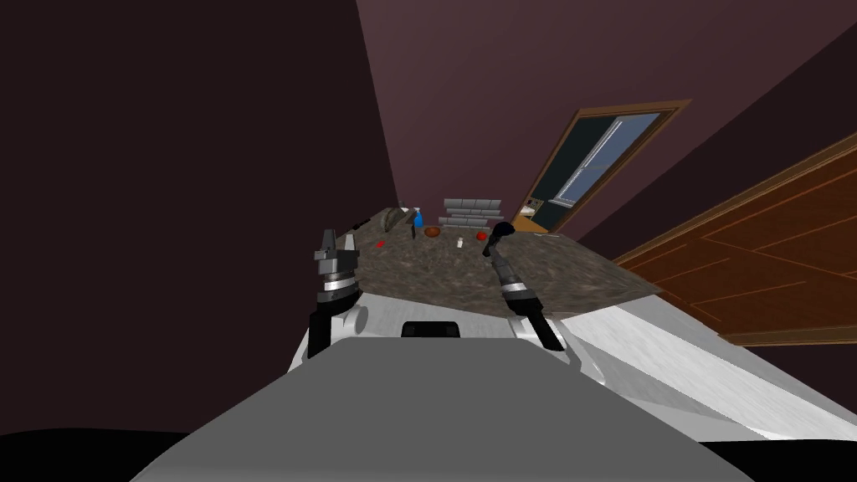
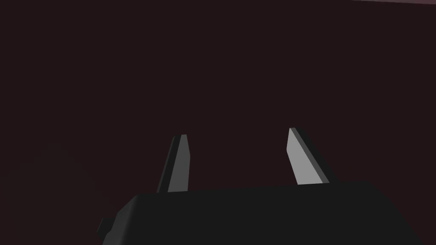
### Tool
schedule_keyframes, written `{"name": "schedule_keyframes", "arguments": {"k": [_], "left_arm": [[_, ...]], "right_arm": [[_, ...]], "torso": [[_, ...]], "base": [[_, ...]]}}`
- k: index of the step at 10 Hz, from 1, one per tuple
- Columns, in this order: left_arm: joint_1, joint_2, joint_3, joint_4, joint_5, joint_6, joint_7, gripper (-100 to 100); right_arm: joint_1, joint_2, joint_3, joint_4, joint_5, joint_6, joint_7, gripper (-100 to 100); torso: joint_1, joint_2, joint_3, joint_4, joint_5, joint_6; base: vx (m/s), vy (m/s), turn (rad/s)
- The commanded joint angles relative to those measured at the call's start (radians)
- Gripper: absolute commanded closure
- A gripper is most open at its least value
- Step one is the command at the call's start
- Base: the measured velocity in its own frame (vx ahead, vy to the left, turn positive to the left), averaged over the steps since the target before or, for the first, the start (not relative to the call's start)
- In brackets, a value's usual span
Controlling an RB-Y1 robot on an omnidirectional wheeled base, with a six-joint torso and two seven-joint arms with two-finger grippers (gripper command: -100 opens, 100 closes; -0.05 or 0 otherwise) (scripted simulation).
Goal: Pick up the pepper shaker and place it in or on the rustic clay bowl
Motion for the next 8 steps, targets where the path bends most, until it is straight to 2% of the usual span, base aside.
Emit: {"name": "schedule_keyframes", "arguments": {"k": [1,2,3,4,6,7,8], "left_arm": [[0.0,0.0,0.0,0.0,0.0,0.0,0.0,0],[0.0,0.0,0.0,0.0,0.0,0.0,0.0,0],[0.0,0.0,0.0,0.0,0.0,0.0,0.0,0],[0.0,0.0,0.0,0.0,0.0,0.0,0.0,0],[0.0,0.0,0.0,0.0,0.0,0.0,0.0,0],[0.0,0.0,0.0,0.0,0.0,0.0,0.0,0],[0.0,0.0,0.0,0.0,0.0,0.0,0.0,0]], "right_arm": [[-0.002,-0.039,0.005,0.047,0.014,0.05,0.017,-100],[-0.002,-0.039,0.005,0.047,0.014,0.059,0.017,-100],[-0.004,-0.068,0.007,0.078,0.023,0.096,0.026,-100],[-0.004,-0.068,0.007,0.078,0.023,0.096,0.026,-100],[-0.011,-0.131,0.013,0.145,0.042,0.157,0.042,-100],[-0.011,-0.131,0.013,0.145,0.042,0.169,0.042,-100],[-0.015,-0.164,0.016,0.179,0.051,0.204,0.048,-100]], "torso": [[0.0,0.0,0.0,0.0,0.0,0.0],[0.001,0.0,0.0,0.0,0.0,0.0],[0.0,-0.001,-0.001,0.0,0.0,0.0],[-0.001,-0.001,-0.001,0.0,0.0,0.0],[-0.001,-0.002,-0.001,-0.001,0.0,0.0],[0.0,-0.002,-0.001,0.0,0.0,0.0],[0.0,-0.003,-0.001,-0.001,0.0,0.0]], "base": [[-0.076,0.052,0.134],[-0.062,0.031,0.048],[-0.061,0.026,0.092],[-0.041,0.022,0.054],[-0.05,0.04,0.143],[-0.04,0.045,0.055],[-0.027,0.05,0.102]]}}
